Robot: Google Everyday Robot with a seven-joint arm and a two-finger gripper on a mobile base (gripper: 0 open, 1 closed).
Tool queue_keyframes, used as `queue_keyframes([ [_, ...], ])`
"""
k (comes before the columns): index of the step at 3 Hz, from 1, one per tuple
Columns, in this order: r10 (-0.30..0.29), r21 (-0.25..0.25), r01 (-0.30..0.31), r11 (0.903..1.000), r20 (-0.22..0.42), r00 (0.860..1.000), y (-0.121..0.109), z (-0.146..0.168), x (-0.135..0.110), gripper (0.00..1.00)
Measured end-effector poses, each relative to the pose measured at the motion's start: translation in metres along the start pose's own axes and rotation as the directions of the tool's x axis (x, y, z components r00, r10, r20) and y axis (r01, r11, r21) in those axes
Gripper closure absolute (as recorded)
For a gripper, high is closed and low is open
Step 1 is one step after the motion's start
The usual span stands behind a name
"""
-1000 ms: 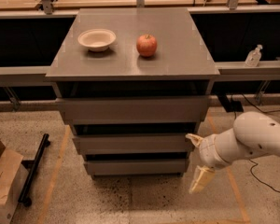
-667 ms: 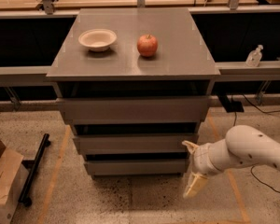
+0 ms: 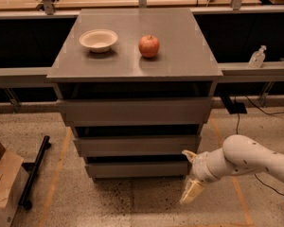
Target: Open bottom drawer
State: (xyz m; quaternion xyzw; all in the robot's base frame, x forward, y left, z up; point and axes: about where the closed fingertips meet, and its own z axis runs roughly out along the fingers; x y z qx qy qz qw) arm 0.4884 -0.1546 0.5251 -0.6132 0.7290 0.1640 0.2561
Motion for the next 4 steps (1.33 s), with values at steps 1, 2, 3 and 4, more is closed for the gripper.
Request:
queue_keyframes([
  [1,-0.001,0.008,0.001,1.0,0.017,1.0,-0.004,0.021,0.001,0.0],
  [2,-0.001,0.032,-0.001,0.9995,0.04,0.999,-0.022,0.06,0.019,0.0],
  [3,0.006,0.042,-0.008,0.9991,0.037,0.999,-0.035,0.091,0.039,0.0],
  [4,0.062,0.017,-0.063,0.9979,0.054,0.997,-0.059,0.146,0.066,0.0],
])
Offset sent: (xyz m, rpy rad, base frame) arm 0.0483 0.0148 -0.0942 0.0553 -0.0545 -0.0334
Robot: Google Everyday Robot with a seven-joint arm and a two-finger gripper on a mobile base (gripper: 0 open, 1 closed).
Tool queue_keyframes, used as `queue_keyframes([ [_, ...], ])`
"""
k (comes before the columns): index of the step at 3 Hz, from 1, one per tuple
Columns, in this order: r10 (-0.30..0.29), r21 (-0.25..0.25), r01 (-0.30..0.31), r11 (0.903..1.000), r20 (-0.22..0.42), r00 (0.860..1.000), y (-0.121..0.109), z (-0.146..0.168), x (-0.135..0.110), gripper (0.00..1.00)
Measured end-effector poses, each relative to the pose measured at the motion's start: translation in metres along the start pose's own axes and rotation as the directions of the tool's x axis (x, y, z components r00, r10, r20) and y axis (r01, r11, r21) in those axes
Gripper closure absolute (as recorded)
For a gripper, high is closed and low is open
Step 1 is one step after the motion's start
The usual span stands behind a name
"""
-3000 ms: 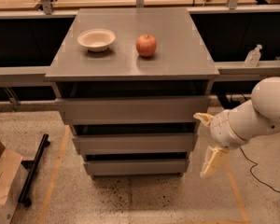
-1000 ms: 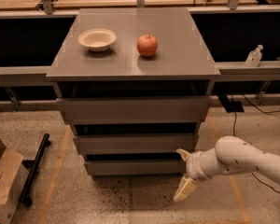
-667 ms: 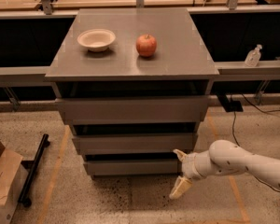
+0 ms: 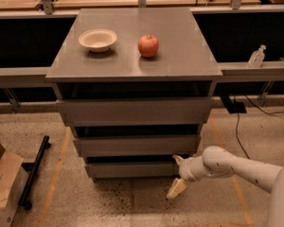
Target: Open bottom drawer
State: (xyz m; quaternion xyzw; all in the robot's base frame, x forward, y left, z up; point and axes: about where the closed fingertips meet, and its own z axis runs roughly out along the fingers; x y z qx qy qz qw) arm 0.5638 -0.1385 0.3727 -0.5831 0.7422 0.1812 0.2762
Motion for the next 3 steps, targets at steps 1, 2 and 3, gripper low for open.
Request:
queue_keyframes([
  [1,0.006,0.005,-0.006,1.0,0.005,1.0,-0.004,0.003,0.002,0.0],
  [2,-0.003,0.013,0.003,0.9999,-0.024,1.0,-0.007,0.016,0.005,0.0],
  [3,0.01,0.011,-0.009,0.9999,-0.064,0.998,-0.017,0.04,0.026,0.0],
])
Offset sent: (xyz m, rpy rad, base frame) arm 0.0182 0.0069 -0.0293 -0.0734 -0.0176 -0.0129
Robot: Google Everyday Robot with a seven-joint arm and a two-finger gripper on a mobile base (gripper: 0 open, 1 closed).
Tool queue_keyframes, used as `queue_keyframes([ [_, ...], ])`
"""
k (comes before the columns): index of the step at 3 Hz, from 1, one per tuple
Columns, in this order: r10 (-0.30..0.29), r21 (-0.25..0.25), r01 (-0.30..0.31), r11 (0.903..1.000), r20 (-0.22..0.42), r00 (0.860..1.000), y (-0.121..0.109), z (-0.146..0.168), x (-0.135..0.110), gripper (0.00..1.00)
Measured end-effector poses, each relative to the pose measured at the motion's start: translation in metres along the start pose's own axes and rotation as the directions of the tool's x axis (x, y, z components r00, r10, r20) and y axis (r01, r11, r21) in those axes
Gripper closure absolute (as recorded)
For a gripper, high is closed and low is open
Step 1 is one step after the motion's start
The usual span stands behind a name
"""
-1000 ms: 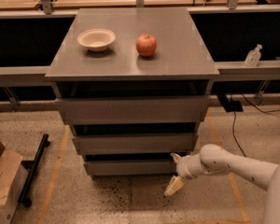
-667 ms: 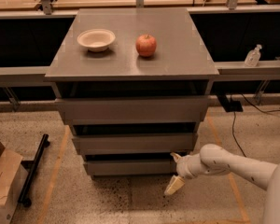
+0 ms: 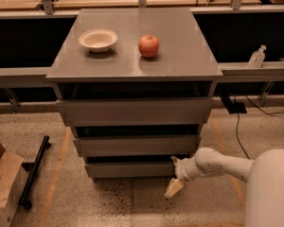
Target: Open bottom drawer
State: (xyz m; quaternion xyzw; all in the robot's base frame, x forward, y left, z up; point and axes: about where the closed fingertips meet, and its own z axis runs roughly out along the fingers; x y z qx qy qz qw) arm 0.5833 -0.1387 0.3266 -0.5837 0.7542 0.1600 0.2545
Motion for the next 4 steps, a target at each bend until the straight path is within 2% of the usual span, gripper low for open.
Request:
queue_keyframes([
  [1,0.052,0.006,-0.052,0.9986,-0.019,0.998,-0.008,0.023,0.029,0.0],
  [3,0.146,0.028,-0.149,0.9885,0.076,0.986,-0.036,0.062,0.068,0.0],
  [4,0.152,0.041,-0.159,0.9865,0.133,0.979,-0.058,0.076,0.071,0.0],
])
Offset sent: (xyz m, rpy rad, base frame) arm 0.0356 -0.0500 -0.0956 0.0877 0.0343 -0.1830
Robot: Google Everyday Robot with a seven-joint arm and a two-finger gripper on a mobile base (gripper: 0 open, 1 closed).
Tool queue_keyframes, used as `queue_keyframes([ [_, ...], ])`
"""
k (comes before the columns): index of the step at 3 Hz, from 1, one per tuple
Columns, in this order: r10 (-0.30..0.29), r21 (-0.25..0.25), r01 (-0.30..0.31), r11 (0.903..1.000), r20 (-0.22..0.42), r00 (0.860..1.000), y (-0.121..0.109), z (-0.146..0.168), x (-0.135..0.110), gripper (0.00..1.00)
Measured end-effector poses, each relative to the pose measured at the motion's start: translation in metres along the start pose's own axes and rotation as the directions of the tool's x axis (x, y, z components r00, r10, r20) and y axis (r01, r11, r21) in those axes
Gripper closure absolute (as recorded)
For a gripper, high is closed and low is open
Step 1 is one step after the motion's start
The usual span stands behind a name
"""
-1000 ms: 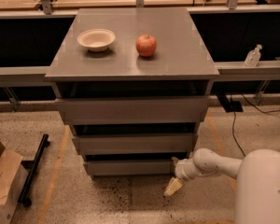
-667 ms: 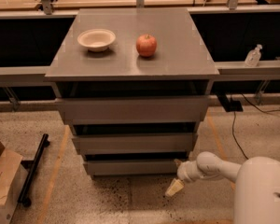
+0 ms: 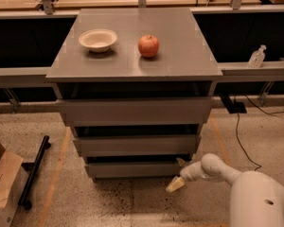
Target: Open bottom drawer
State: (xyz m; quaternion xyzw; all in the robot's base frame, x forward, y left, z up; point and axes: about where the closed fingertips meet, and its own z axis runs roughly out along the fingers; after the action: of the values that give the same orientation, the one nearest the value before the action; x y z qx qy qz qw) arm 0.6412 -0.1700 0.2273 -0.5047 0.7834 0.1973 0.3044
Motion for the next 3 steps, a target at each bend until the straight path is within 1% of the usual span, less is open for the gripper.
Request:
queue_keyframes([
  [1,-0.005,0.009,0.005,0.9999,0.042,0.999,-0.022,0.011,-0.005,0.0],
  [2,0.039,-0.007,-0.039,0.9992,0.066,0.997,-0.037,0.028,0.006,0.0],
  [3,0.087,-0.071,-0.084,0.9939,0.04,0.995,-0.011,0.039,0.023,0.0],
])
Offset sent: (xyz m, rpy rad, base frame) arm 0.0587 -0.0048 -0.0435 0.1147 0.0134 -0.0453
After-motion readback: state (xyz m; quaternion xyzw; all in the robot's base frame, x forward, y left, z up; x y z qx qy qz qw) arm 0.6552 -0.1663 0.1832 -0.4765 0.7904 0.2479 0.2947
